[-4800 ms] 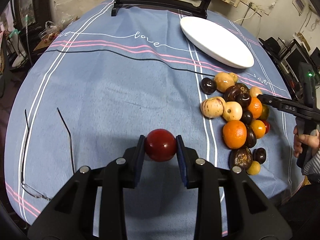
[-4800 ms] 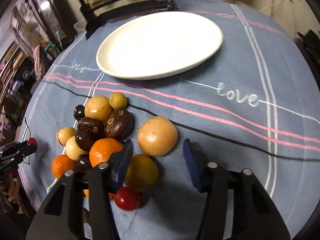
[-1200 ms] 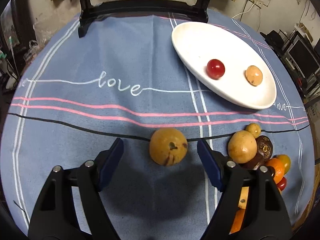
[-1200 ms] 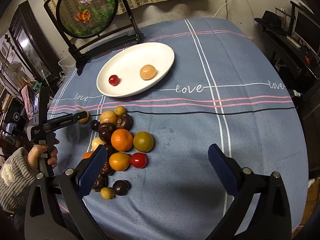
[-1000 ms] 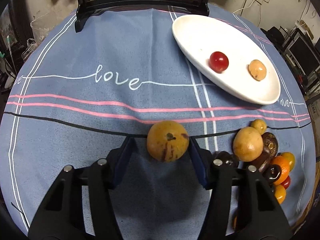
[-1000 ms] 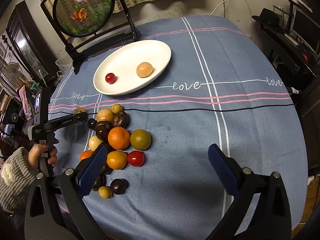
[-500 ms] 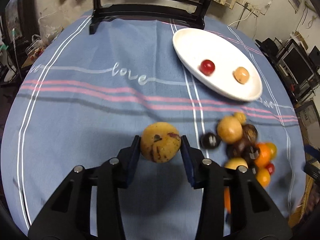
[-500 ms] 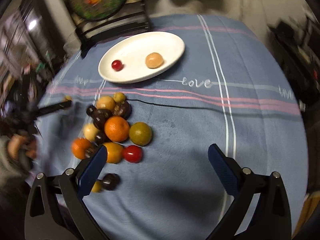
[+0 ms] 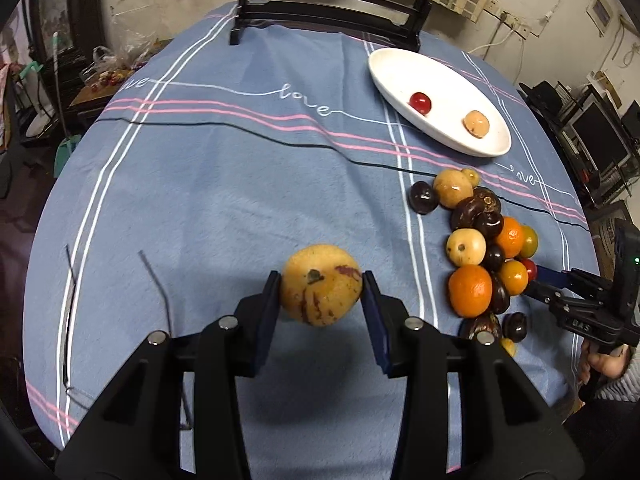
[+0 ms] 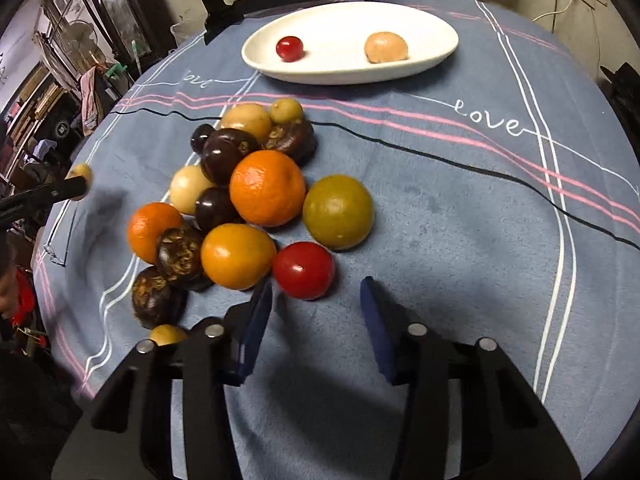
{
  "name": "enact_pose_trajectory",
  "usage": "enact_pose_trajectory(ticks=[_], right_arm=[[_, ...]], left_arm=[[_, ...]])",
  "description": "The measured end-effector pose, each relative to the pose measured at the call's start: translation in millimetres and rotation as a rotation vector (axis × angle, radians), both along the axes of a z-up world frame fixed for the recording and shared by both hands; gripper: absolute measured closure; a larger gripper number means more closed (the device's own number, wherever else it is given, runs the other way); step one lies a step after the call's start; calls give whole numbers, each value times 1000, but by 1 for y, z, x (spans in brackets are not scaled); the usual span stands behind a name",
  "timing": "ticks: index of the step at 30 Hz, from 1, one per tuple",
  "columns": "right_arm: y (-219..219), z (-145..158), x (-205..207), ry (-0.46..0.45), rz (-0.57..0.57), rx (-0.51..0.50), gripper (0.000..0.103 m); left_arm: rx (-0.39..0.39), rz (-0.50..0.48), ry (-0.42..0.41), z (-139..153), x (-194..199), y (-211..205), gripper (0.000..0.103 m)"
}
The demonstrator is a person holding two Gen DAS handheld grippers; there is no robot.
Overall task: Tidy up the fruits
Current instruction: 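Lift the spotted fruit with the left tool while the right tool grasps a red tomato, then place the spotted fruit and red tomato on the plate with both tools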
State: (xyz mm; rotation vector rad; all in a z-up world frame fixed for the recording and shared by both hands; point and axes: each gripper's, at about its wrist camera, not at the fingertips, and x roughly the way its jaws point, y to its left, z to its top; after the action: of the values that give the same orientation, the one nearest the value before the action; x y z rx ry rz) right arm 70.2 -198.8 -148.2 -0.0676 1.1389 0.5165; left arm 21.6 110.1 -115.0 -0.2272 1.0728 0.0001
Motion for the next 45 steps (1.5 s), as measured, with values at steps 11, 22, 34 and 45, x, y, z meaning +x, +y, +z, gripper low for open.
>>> enact_pose_trajectory(ticks=[11,22,34,45], right_arm=[[2,-2,3,14,9,31,71],[-72,17,-4,-19,-184,80,71],[-49,38,52,-61,-129,148,71],[-34,29,46,-5,-101,171,71]], left_arm=[[-5,-12,18,-2,-6,-5,62],[-36,-163,28,-14,44,-64,62],[23,-238,-48,11,107,-78,53],[51,-294,129,-39,61,-78,54]])
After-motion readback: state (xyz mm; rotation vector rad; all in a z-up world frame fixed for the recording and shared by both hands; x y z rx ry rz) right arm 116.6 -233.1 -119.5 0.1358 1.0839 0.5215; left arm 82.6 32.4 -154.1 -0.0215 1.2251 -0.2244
